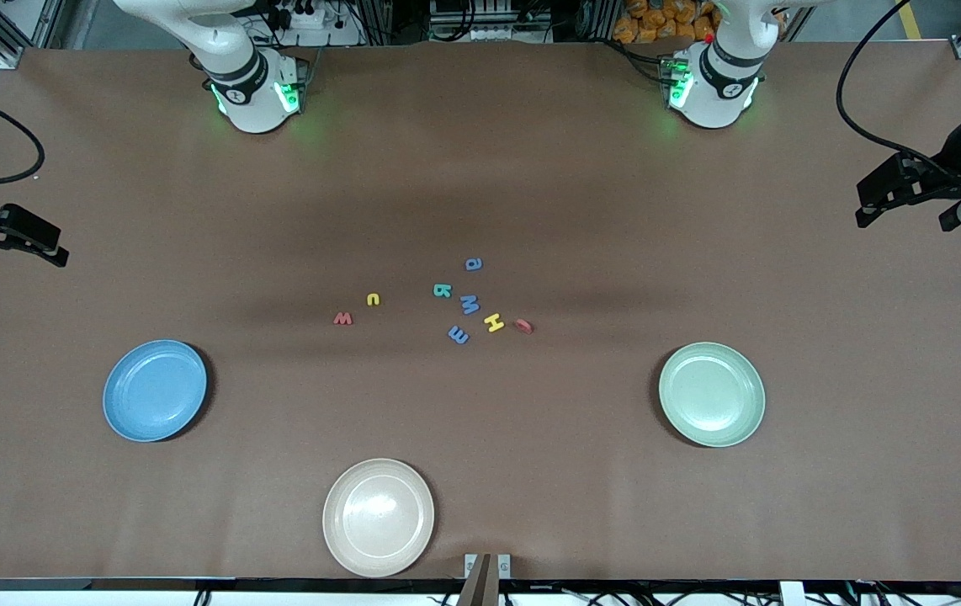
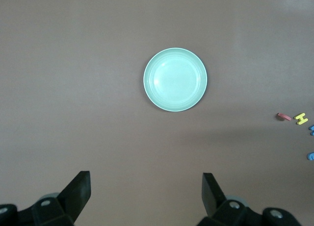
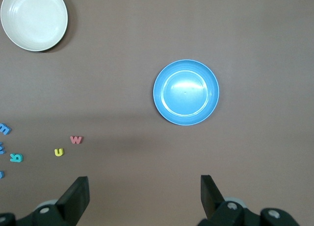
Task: Sort upper and lower case letters into plates
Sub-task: 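Reach the left gripper down to the red letter a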
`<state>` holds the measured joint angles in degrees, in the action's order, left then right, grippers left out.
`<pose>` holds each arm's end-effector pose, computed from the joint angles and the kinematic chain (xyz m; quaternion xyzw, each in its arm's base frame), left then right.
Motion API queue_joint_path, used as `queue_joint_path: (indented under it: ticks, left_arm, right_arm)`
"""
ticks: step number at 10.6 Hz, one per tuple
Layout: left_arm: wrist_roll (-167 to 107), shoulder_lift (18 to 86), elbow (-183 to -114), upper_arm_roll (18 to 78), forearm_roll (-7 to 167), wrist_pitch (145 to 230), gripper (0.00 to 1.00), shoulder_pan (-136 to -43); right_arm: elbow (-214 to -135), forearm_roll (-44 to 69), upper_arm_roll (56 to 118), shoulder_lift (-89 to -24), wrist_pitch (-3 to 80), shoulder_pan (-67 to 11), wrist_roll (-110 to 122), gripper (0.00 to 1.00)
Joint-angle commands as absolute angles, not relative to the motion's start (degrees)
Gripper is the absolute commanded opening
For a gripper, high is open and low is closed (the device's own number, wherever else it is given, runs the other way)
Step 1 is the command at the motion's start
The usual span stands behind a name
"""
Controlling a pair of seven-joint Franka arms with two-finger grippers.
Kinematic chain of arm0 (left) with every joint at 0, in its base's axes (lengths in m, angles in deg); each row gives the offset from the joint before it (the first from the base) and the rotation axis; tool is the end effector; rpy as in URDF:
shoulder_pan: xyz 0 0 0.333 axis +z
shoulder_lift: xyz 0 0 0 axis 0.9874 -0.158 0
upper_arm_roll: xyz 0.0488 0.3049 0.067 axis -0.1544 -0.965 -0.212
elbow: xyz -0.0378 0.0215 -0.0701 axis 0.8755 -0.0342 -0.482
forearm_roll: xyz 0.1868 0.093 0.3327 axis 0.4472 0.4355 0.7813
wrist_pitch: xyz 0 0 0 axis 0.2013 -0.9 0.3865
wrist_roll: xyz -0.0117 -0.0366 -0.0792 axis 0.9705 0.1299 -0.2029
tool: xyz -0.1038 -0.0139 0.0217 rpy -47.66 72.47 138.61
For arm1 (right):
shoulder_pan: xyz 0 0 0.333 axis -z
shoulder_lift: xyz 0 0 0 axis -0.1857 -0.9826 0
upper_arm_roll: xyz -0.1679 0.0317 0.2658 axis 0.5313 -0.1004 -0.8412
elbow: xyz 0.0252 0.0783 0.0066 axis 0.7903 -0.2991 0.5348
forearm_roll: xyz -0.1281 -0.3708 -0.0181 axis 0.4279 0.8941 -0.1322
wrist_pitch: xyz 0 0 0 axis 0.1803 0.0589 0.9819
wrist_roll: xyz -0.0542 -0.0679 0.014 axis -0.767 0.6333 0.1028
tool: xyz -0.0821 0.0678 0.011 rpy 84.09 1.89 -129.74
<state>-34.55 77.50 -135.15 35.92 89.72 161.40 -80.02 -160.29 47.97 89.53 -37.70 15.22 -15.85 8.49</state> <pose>0.5555 -0.0514 0.6558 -0.9987 0.0315 -0.0394 0.0052 0.5851 -0.0226 0.6229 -0.9997 0.0017 -0.0233 0.0059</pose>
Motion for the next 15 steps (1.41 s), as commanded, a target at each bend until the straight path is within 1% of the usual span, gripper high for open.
queue_joint_path:
  ticks: [1, 4, 5, 7, 9, 11, 15]
  left_arm:
    - [-35.6, 78.3, -135.2, 34.9, 88.6, 160.8, 1.0, -80.4]
    - [-35.3, 77.2, -135.8, 35.3, 88.2, 160.9, 1.0, -81.7]
    - [-35.1, 75.6, -135.8, 35.8, 88.2, 161.2, 1.0, -83.1]
    - [-32.8, 72.7, -136.2, 35.4, 88.5, 163.1, 1.0, -89.4]
    - [-30.4, 69.1, -136.4, 35.4, 88.3, 165.0, 1.0, -93.8]
    - [-24.7, 65.5, -136.5, 35.4, 88.0, 168.2, 1.0, -97.5]
    - [1.7, 55.4, -136.2, 35.4, 88.0, 177.9, 1.0, -104.9]
  right_arm:
    - [-159.9, 47.9, 89.2, -37.4, 15.0, -14.6, 8.7, 1.0]
    - [-159.9, 47.9, 89.3, -37.4, 15.1, -14.6, 8.7, 1.0]
    - [-159.9, 48.0, 89.4, -37.3, 15.0, -14.6, 8.6, 1.0]
    - [-159.9, 48.1, 89.3, -37.3, 15.0, -14.6, 8.6, 1.0]
    - [-159.9, 48.1, 89.3, -37.3, 15.1, -14.6, 8.6, 1.0]
    - [-159.9, 48.0, 89.4, -37.3, 14.9, -14.5, 8.7, 1.0]
    - [-159.8, 47.4, 89.4, -37.3, 14.8, -13.0, 8.7, 1.0]
